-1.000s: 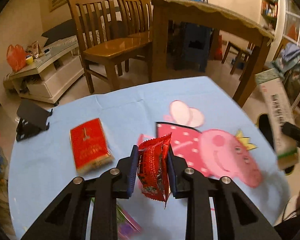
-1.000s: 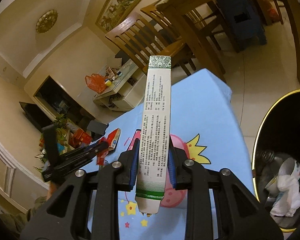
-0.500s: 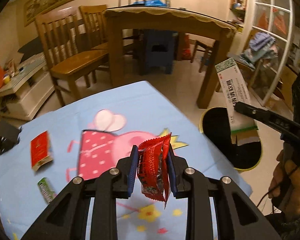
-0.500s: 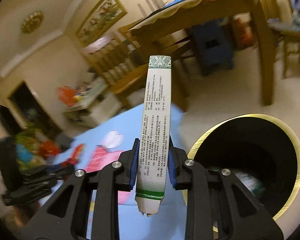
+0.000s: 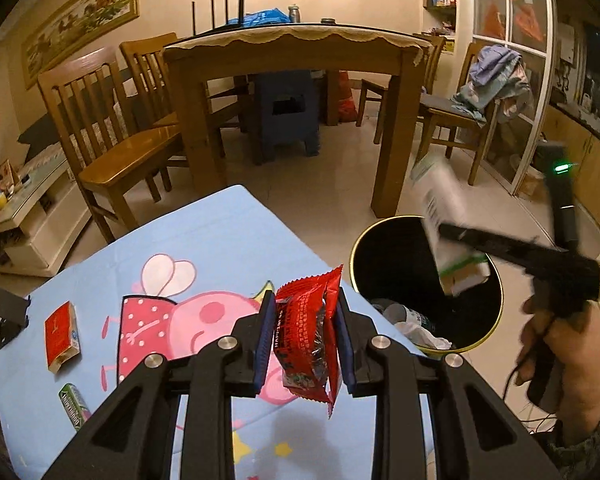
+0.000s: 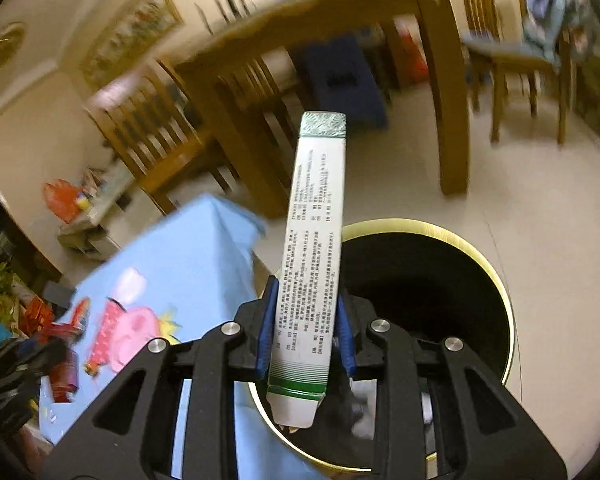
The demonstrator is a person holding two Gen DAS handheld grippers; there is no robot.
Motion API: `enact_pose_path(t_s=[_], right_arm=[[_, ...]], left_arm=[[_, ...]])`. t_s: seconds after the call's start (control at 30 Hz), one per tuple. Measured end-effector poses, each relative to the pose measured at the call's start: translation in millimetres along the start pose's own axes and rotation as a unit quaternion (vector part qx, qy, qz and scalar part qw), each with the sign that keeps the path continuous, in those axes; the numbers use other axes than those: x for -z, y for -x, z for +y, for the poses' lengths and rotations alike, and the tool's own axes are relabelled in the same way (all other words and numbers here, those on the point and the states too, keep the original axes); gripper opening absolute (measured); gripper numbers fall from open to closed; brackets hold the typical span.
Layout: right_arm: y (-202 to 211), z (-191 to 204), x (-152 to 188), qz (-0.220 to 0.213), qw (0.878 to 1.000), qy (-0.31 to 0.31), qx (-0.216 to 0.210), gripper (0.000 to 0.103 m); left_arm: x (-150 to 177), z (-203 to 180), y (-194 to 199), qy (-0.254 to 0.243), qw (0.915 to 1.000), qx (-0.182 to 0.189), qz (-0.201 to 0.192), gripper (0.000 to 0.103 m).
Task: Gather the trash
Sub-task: 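Carry both items to the bin while the right tool releases the box inside, then open the left tool to drop the red snack packet into the bin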
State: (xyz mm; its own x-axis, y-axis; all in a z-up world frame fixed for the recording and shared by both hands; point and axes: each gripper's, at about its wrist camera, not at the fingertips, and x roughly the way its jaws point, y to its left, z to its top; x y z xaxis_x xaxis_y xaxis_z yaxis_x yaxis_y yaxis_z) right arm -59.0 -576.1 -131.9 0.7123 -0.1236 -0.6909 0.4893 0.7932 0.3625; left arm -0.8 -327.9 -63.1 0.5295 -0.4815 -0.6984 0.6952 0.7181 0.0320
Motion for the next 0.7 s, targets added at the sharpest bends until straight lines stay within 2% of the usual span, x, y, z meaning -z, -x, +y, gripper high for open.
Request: enact_pose_path(t_s=[0.07,0.1,0.13,0.3,0.37,0.43,0.6,0.7], right_arm=[[2.7,-5.0,0.2,-0.008,1.0,-0.008,-0.003,0.045],[8.6,-4.2,0.1,-0.023,1.0,-0.004,0.01,0.056],[12.5,-3.3,-0.9,-0.033,0.999,0.001,0.017,0.061],[32.4,-13.3,-2.9,-0.074,0.997,-0.021,0.014,0.064],[42.9,-21.0,-3.6,-0.091,0.995,-0.044,0.013,0.069],[58.7,-35.9,-3.2,-0.115,0.991,-0.072,0.018,0.079],[85.7,-71.1,-6.4,-0.155,0.978,-0.138,0.014,0.08],[94.5,-89.6,-6.1,-0.165,0.972,-0.166,0.013,0.08]], left_arm=[[-0.6,-3.4,1.3,-0.002,1.0,0.003,-0.001,0.027],[-1.4,-5.9,0.7,-0.004,1.0,0.005,-0.002,0.027],[-1.7,-6.9,0.3,-0.006,1.0,0.006,-0.002,0.027],[-3.0,-17.4,-4.2,-0.02,0.9998,0.008,0.0,0.027],[-5.3,-23.3,-8.2,-0.026,0.9996,0.01,0.002,0.027],[-8.7,-29.5,-12.3,-0.032,0.9994,0.012,0.003,0.027],[-25.8,-53.4,-32.5,-0.049,0.9984,0.026,0.006,0.028],[-42.6,-74.8,-48.4,-0.057,0.9971,0.05,0.005,0.031]])
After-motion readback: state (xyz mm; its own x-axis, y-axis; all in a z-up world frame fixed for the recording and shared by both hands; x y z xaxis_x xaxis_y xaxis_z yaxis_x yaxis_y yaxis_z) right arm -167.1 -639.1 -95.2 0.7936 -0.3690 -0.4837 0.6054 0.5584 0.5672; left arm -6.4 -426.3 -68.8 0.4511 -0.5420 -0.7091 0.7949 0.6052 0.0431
